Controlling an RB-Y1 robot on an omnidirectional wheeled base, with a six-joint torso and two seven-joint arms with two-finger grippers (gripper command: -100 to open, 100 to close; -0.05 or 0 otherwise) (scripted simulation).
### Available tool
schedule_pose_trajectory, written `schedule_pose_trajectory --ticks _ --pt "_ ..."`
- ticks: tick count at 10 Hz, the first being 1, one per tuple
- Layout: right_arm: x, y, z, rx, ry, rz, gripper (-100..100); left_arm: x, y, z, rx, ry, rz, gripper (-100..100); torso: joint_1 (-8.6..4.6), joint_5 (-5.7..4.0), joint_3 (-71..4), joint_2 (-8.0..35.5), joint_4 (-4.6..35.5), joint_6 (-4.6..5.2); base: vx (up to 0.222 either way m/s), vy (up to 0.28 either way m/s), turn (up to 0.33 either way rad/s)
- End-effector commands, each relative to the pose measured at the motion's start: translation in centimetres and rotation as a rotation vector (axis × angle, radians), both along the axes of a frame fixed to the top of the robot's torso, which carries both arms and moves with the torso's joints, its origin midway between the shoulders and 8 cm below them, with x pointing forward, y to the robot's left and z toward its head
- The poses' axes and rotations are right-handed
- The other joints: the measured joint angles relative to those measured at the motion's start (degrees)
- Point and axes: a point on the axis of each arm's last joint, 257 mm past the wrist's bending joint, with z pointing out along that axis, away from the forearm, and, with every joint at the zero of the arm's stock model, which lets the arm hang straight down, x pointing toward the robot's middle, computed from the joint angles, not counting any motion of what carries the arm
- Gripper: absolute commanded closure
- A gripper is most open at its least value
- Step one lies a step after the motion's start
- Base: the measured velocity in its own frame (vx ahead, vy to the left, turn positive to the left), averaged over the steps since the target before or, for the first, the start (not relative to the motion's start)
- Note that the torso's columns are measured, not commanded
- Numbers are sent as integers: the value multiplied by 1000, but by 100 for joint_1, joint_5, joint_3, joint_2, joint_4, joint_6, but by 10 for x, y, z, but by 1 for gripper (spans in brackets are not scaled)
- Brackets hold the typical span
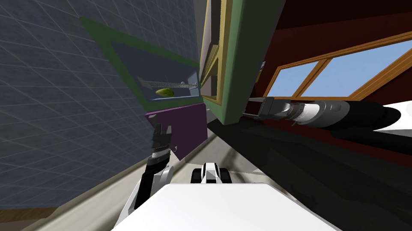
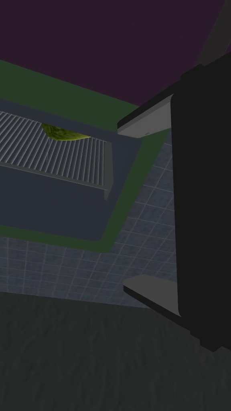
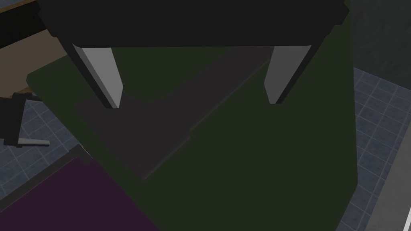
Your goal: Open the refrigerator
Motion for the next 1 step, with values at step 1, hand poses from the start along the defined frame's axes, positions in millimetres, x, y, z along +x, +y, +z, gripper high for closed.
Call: schedule_pose_trajectory --ticks 1 --pt "0 0 0 0 0 0 0 0 0 0 0 0 0 0 0 0 1 1 0 1 0 0 0"
